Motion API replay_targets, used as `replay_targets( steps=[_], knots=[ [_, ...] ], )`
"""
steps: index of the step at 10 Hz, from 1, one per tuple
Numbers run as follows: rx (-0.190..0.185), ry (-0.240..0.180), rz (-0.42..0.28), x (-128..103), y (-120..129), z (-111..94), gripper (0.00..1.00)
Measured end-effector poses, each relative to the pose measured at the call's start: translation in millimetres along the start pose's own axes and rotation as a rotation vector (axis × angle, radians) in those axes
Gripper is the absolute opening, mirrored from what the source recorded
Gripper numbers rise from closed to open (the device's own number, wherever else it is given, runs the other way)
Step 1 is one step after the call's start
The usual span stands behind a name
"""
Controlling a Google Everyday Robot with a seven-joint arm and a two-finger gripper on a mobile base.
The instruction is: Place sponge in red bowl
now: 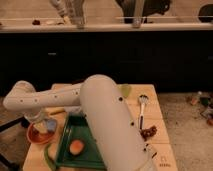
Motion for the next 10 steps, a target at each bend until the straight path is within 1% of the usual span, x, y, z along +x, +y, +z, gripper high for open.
replay_targets(
  steps=[3,8,9,10],
  knots=[
    [0.014,-0.014,-0.021,10,-1,5,0.00],
    [0.035,-0.029,-0.039,19,-6,13,0.00],
    [0.042,-0.031,-0.046,20,-7,14,0.03],
    [0.042,-0.031,-0.046,20,-7,14,0.03]
  ],
)
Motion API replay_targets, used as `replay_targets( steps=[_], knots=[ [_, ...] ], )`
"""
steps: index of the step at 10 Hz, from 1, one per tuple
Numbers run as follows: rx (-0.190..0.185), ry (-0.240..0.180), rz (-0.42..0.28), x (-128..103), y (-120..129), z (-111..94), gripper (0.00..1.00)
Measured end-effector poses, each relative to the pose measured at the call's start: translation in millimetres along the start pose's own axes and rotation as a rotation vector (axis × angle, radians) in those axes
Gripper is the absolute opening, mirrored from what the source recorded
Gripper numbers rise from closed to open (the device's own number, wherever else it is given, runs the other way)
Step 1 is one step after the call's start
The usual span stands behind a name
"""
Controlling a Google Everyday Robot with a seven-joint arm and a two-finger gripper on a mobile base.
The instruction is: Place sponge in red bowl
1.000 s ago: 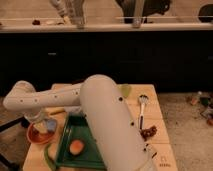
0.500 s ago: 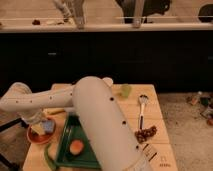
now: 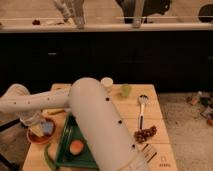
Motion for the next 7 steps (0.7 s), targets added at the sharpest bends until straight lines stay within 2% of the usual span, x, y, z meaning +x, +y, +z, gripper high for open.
replay_targets(
  steps=[1,7],
  knots=[
    [0.000,0.000,0.000,-0.2,0.1,0.1,0.07],
    [0.000,0.000,0.000,-0.2,0.1,0.2,0.65]
  ],
)
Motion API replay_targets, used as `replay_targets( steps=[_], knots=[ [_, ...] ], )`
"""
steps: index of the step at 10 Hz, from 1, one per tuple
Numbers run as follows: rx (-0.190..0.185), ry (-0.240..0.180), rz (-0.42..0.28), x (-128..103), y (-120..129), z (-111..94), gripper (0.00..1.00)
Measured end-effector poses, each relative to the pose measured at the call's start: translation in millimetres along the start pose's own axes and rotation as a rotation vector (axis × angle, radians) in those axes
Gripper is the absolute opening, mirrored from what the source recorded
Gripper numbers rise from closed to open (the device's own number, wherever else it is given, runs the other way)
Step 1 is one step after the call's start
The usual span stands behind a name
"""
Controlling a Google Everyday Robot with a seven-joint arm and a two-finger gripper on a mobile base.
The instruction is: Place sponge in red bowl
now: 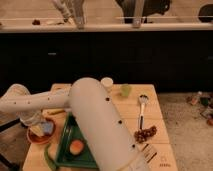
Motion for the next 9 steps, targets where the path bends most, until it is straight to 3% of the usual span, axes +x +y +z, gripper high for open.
replay_targets(
  steps=[2,9],
  knots=[
    [0.001,0.000,0.000,0.0,-0.2,0.5,0.80],
    [0.001,0.000,-0.001,0.3,-0.3,0.6,0.80]
  ],
)
